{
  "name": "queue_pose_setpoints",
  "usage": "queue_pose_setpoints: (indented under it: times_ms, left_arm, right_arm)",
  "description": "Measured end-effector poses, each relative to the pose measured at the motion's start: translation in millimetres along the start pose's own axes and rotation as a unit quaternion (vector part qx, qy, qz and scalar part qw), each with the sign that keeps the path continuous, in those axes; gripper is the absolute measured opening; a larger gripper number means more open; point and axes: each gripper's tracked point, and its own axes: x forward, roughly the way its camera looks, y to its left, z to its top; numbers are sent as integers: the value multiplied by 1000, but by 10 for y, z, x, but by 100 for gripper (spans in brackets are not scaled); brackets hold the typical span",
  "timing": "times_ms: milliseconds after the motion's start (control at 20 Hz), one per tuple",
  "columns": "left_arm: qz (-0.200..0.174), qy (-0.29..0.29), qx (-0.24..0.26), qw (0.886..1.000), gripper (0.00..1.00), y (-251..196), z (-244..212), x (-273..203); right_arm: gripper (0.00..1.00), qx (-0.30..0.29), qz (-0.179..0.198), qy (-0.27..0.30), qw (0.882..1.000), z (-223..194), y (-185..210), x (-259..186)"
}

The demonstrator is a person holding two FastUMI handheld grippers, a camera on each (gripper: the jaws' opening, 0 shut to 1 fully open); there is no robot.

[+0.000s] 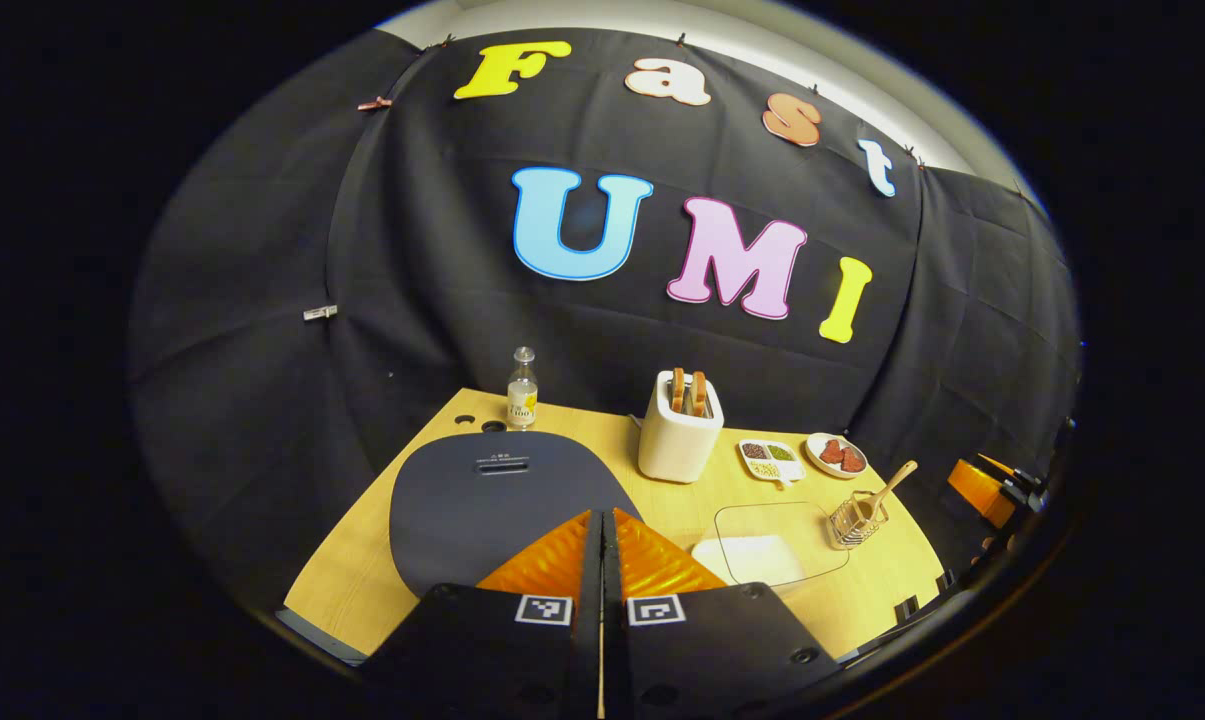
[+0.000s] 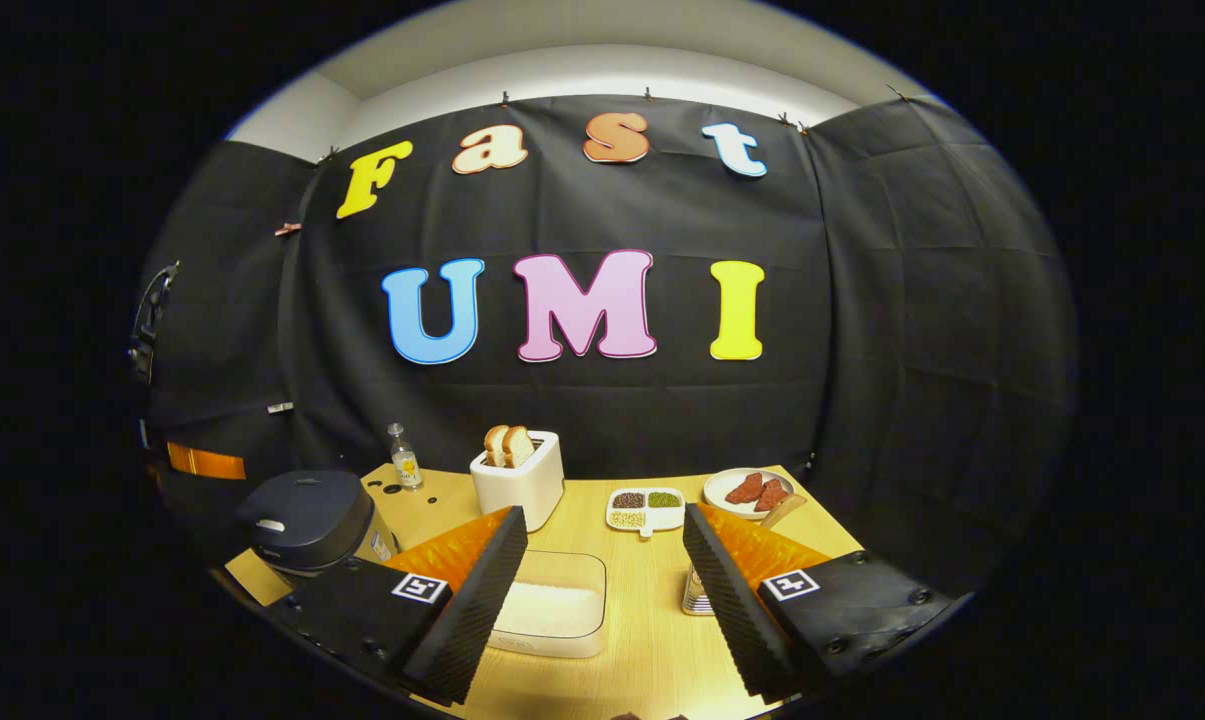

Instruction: Close the left gripper, press the button to open the rice cooker; take a wooden spoon from the chopstick holder with the right hand, scoop a spoonful of rice and pour it into the rice cooker, then put the wooden spoon back into the chopstick holder.

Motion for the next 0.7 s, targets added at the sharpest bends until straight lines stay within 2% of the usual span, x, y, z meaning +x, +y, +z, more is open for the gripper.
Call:
queue_pose_setpoints:
  times_ms: [300,650,700]
  left_arm:
    - [17,59,-17,998,6,246,-362,245]
    - [21,100,-29,994,8,350,-686,397]
    - [22,99,-36,994,6,355,-673,387]
  right_arm:
    - [98,-5,-23,9,1000,-58,-185,-3]
    - [99,-9,-29,12,999,-80,-233,9]
    - [98,-9,-28,13,999,-89,-230,19]
